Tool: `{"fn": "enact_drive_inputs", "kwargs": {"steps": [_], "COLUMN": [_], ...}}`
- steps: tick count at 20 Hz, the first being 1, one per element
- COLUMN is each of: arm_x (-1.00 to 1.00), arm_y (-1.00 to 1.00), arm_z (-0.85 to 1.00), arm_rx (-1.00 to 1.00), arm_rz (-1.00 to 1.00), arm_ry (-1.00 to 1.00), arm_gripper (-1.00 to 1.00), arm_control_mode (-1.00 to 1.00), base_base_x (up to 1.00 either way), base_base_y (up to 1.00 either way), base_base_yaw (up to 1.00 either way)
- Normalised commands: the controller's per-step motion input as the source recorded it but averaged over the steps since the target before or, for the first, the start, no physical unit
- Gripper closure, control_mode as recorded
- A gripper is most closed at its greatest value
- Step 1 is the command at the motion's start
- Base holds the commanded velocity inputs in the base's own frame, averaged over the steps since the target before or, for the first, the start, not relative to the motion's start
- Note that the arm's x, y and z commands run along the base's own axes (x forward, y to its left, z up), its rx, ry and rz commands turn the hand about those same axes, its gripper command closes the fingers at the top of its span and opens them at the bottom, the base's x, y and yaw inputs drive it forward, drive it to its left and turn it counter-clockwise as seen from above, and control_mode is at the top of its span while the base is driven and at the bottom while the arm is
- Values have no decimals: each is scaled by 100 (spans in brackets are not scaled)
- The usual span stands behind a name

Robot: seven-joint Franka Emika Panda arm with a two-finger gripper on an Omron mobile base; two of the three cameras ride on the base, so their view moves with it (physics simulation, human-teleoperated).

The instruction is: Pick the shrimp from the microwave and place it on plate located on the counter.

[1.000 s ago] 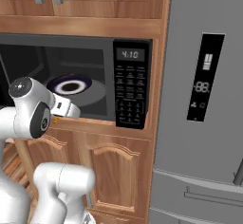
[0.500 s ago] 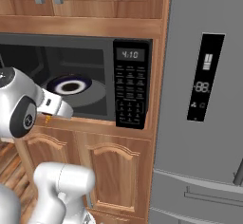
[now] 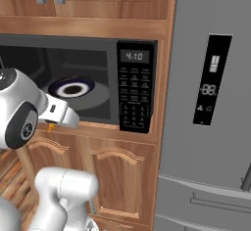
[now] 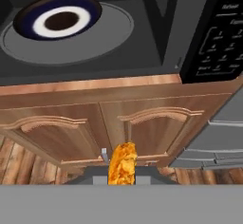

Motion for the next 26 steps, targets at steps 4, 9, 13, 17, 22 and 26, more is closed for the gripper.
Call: {"fn": "enact_drive_inputs", "kwargs": {"steps": [4,9,13,17,22,26], "arm_x": [-14,0,0,0,0,0], "arm_y": [0,0,0,0,0,0], "arm_z": [0,0,0,0,0,0], "arm_rx": [0,0,0,0,0,0], "arm_rz": [0,0,0,0,0,0], "arm_ry": [0,0,0,0,0,0], "arm_gripper": [100,100,100,100,100,100], "arm_control_mode": [100,100,100,100,100,100], "base_base_x": [-27,-72,-41,3,72,80], "base_base_y": [-20,-94,-100,-100,-100,-100], "base_base_yaw": [-1,-29,-53,-64,-12,14]}}
